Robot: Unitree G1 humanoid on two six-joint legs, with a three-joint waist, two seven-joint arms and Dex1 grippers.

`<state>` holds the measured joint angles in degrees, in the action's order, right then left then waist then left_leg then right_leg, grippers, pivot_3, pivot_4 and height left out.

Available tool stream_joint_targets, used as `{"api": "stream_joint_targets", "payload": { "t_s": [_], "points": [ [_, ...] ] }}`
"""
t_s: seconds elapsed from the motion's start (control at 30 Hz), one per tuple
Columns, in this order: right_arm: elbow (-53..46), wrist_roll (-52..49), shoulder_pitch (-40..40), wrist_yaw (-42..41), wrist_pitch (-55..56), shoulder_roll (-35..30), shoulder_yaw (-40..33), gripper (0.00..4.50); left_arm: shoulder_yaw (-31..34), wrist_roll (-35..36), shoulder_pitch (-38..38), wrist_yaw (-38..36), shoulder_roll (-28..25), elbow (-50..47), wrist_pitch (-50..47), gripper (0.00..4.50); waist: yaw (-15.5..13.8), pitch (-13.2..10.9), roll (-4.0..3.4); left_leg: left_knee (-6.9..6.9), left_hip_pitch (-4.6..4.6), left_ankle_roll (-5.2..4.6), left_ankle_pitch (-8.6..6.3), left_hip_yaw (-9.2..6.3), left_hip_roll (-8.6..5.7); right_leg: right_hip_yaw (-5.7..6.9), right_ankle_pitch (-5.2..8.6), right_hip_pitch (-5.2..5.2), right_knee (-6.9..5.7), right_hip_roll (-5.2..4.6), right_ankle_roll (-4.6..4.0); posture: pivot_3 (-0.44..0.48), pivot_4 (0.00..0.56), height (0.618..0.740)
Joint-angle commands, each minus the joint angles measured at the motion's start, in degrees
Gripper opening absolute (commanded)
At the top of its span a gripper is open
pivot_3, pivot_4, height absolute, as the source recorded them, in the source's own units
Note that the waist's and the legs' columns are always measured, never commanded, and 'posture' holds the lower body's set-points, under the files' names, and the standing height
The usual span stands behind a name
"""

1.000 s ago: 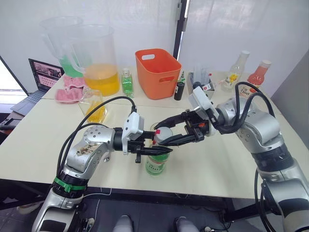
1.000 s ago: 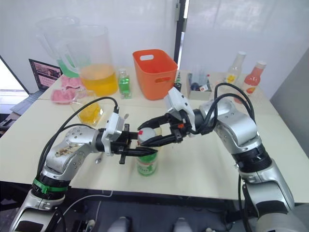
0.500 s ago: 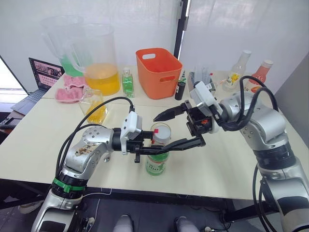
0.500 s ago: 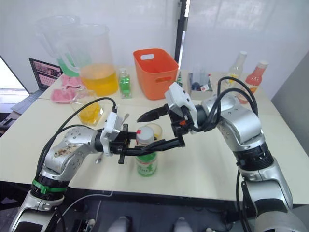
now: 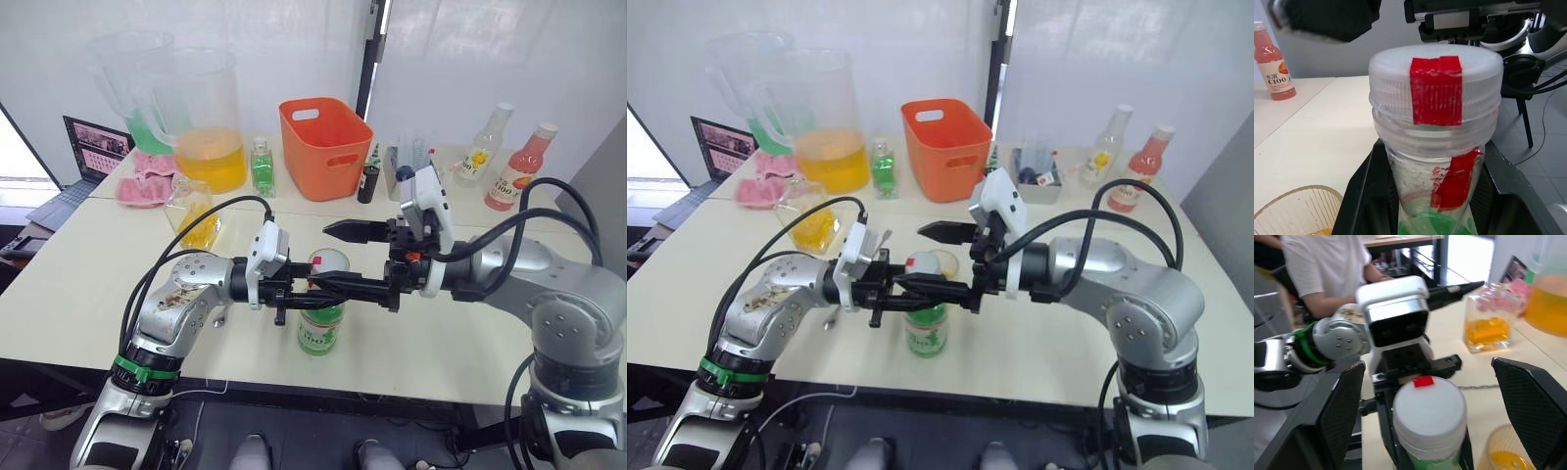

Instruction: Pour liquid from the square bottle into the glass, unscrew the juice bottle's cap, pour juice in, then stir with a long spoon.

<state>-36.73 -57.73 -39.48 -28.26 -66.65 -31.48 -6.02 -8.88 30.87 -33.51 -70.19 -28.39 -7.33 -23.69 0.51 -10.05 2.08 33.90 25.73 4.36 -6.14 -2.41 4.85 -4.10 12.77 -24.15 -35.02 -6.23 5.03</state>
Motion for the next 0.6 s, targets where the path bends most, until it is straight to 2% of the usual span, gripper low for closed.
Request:
{"api": "stream_joint_targets", "payload": {
  "t_s": [0.03,0.17,0.47,0.6],
  "points": [
    [-3.5,-4.3,0.3,7.5,-2.5,0.2,-2.7,4.38,-2.6,-0.8,0.4,-1.6,0.5,1.3,-0.5,1.27,0.0,0.0,0.0,0.0,0.0,0.0,0.0,0.0,0.0,0.0,0.0,0.0,0.0,0.0,0.0,0.0,0.15,0.74],
    [-4.8,-5.7,1.1,12.8,-3.8,-0.1,-2.0,4.38,-3.0,-1.5,0.1,-2.2,0.7,2.2,0.1,1.27,0.0,0.0,0.0,0.0,0.01,-0.01,0.0,-0.01,0.0,-0.01,0.0,0.01,0.02,0.0,-0.01,0.0,0.15,0.74],
    [-6.4,-7.6,3.3,15.9,-2.1,-0.9,-0.4,4.38,-3.0,-1.8,-0.2,-2.6,0.6,2.3,0.3,1.27,0.0,0.0,0.0,0.0,0.05,-0.02,0.01,-0.04,0.0,0.0,0.01,0.0,0.02,0.0,-0.02,0.0,0.15,0.74],
    [-6.6,-8.3,4.0,16.1,-1.2,-0.8,0.2,3.2,-2.9,-1.8,-0.2,-2.6,0.4,1.9,0.1,1.27,0.0,0.0,0.0,0.0,0.07,-0.02,0.01,-0.06,0.0,0.0,0.01,-0.01,0.02,0.0,-0.02,0.0,0.15,0.74]
  ]
}}
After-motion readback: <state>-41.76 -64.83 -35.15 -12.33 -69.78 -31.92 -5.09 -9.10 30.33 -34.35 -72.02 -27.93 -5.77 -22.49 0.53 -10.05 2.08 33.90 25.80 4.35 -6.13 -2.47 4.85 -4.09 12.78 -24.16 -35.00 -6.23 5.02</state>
